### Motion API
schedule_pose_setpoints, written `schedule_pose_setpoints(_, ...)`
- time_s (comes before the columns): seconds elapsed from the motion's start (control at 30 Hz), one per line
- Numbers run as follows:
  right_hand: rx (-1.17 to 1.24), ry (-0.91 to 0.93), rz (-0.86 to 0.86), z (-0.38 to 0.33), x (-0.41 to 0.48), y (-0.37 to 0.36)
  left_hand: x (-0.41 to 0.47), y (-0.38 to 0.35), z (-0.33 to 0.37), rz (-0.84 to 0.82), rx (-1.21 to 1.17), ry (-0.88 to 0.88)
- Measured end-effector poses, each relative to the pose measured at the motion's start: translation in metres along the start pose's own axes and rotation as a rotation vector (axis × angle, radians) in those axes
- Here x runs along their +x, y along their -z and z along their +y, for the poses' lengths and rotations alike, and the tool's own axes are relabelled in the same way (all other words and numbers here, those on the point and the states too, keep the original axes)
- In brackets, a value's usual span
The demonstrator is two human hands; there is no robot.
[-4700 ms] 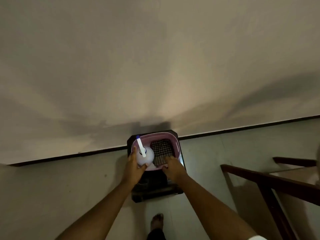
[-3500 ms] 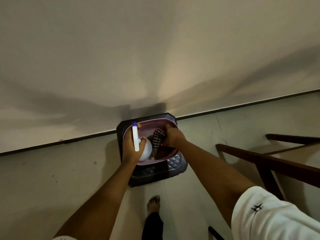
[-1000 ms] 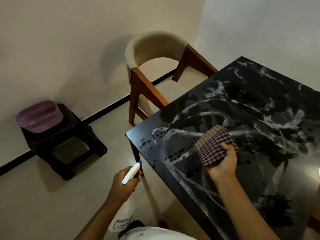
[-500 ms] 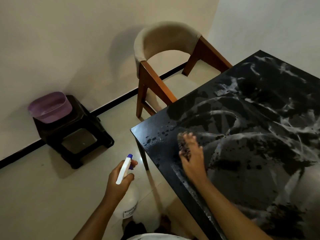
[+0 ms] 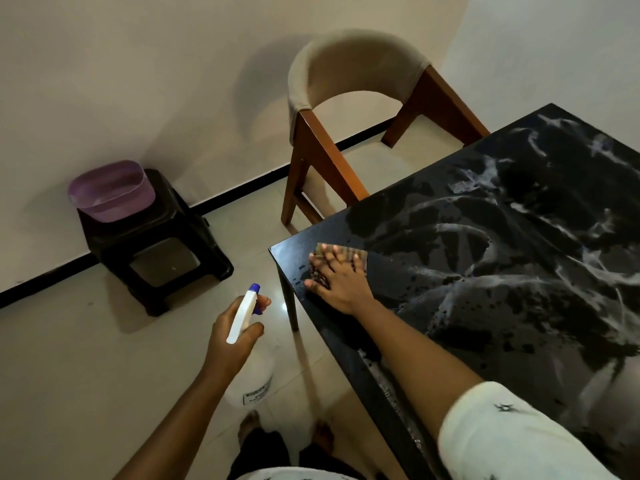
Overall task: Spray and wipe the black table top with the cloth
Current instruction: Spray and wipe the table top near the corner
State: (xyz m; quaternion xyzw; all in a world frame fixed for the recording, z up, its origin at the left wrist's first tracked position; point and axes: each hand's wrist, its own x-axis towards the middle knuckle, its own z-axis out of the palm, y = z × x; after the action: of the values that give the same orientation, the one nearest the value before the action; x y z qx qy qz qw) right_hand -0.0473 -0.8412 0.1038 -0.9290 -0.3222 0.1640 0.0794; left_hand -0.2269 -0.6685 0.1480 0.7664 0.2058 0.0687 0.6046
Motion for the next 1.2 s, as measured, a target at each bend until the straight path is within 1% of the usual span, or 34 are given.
schedule_pose_setpoints(0.03, 0.006, -0.047, 0.019, -0.004, 0.004, -0.001, 0.000, 0.001, -0.001, 0.018, -0.010, 0.004)
schedule_pose_setpoints(0.07, 0.000, -0.051, 0.031, -0.009, 0.002, -0.006, 0.000, 0.002, -0.002, 0.028, -0.019, 0.009)
schedule_pose_setpoints(0.1, -0.016, -0.003, 0.033, -0.015, -0.006, -0.013, 0.000, 0.004, -0.003, 0.038, -0.027, 0.015)
schedule_pose_setpoints(0.2, -0.053, 0.239, 0.029, -0.020, -0.045, -0.034, 0.001, 0.010, -0.007, 0.069, -0.054, 0.041)
schedule_pose_setpoints(0.27, -0.062, 0.305, 0.041, -0.016, -0.054, -0.042, 0.003, 0.012, -0.009, 0.099, -0.056, 0.060)
schedule_pose_setpoints(0.37, -0.099, 0.344, 0.020, -0.013, -0.035, -0.034, 0.010, 0.013, -0.010, 0.135, -0.045, 0.057)
schedule_pose_setpoints(0.43, -0.126, 0.321, -0.017, -0.013, -0.004, -0.021, 0.018, 0.013, -0.006, 0.137, -0.035, 0.042)
schedule_pose_setpoints(0.47, -0.114, 0.265, -0.017, -0.015, 0.015, -0.015, 0.023, 0.014, -0.004, 0.132, -0.028, 0.038)
schedule_pose_setpoints(0.57, -0.024, 0.022, 0.008, -0.023, 0.066, 0.002, 0.038, 0.018, 0.000, 0.119, -0.005, 0.022)
schedule_pose_setpoints(0.6, -0.018, -0.014, 0.021, -0.026, 0.073, 0.005, 0.044, 0.020, 0.002, 0.120, 0.001, 0.013)
schedule_pose_setpoints(0.63, -0.029, -0.005, 0.031, -0.030, 0.072, 0.004, 0.049, 0.023, 0.004, 0.120, 0.002, 0.002)
schedule_pose_setpoints(0.67, -0.047, 0.045, 0.031, -0.033, 0.062, 0.000, 0.054, 0.027, 0.005, 0.114, -0.001, -0.010)
schedule_pose_setpoints(0.77, -0.082, 0.285, -0.013, -0.036, 0.011, -0.019, 0.065, 0.032, 0.007, 0.102, -0.013, -0.031)
schedule_pose_setpoints(0.8, -0.100, 0.337, -0.030, -0.035, 0.000, -0.024, 0.069, 0.032, 0.008, 0.104, -0.012, -0.028)
schedule_pose_setpoints(0.87, -0.128, 0.375, -0.048, -0.032, 0.001, -0.029, 0.076, 0.031, 0.007, 0.109, -0.009, -0.025)
schedule_pose_setpoints(1.0, -0.157, 0.378, -0.059, -0.037, 0.050, -0.016, 0.087, 0.028, 0.010, 0.088, -0.014, -0.036)
schedule_pose_setpoints(1.07, -0.133, 0.314, -0.052, -0.046, 0.080, -0.008, 0.091, 0.027, 0.007, 0.080, -0.010, -0.021)
schedule_pose_setpoints(1.13, -0.113, 0.212, -0.032, -0.056, 0.101, -0.005, 0.095, 0.027, 0.002, 0.079, 0.008, 0.006)
schedule_pose_setpoints(1.2, -0.101, 0.151, -0.009, -0.062, 0.100, -0.006, 0.097, 0.027, 0.000, 0.077, 0.028, 0.019)
